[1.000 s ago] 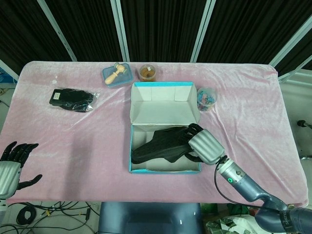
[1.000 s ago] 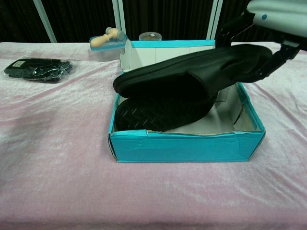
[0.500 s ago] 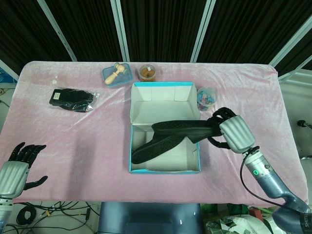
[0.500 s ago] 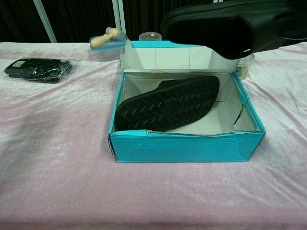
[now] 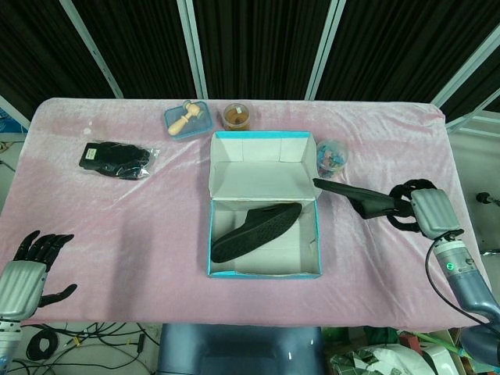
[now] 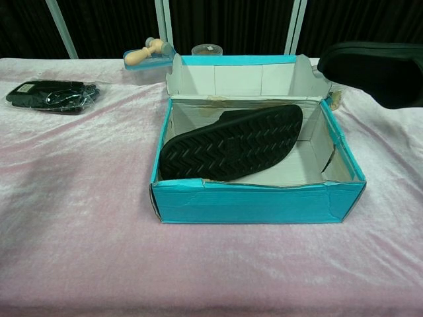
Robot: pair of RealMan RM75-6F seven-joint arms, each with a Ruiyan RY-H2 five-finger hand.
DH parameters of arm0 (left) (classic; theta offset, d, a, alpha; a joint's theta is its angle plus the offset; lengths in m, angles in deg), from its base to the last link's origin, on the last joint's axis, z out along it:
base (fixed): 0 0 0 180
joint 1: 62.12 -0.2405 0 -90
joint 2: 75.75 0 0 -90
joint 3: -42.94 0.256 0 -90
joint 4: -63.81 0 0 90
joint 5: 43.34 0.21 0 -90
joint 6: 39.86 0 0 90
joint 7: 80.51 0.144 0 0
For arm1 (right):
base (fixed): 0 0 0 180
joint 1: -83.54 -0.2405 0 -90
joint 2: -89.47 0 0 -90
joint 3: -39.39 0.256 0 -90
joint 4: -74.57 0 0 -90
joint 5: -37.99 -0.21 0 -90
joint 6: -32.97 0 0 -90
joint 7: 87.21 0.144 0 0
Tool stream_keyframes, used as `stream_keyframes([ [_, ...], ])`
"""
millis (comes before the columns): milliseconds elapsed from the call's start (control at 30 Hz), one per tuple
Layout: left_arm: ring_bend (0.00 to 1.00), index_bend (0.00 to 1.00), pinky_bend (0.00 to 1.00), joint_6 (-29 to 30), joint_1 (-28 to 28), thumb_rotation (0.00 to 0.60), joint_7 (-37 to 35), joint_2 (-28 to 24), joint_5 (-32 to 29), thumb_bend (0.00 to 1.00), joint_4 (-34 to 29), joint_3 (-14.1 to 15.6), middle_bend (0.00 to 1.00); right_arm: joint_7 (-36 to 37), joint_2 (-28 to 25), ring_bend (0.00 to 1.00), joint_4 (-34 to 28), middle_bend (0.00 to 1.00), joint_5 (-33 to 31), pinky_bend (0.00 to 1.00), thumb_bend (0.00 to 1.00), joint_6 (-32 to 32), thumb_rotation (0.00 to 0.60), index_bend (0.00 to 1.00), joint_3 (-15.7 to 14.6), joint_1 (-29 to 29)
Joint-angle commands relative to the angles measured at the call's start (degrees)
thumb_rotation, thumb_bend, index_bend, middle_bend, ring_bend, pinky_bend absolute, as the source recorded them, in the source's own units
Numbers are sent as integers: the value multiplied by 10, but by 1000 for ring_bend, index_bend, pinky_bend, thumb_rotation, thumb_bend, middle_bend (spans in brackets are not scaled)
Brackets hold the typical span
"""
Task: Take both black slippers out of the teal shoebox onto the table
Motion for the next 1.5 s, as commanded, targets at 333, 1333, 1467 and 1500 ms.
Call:
stream_keyframes([
  [333,139,151,78,-1,1,600,-1,1,1,0,-1,0,195,92,6,277,51,505,-5,239,233,-14,600,590,9,35],
  [1333,139,52,156,-123,89,600,51,16,-60,0,-84,-49,161,-179,-48,39,-169,29,61,225,216,-60,600,0,-35,71],
  [1467,139,70,166,-174,128,600,46,26,-113,0,-115,-82,172,-214,-56,39,-204,29,82,224,216,-82,600,0,-39,78],
  [1500,139,72,169,-188,140,600,43,29,-128,0,-124,-92,173,-220,-57,39,-210,29,87,224,216,-86,600,0,-40,80],
])
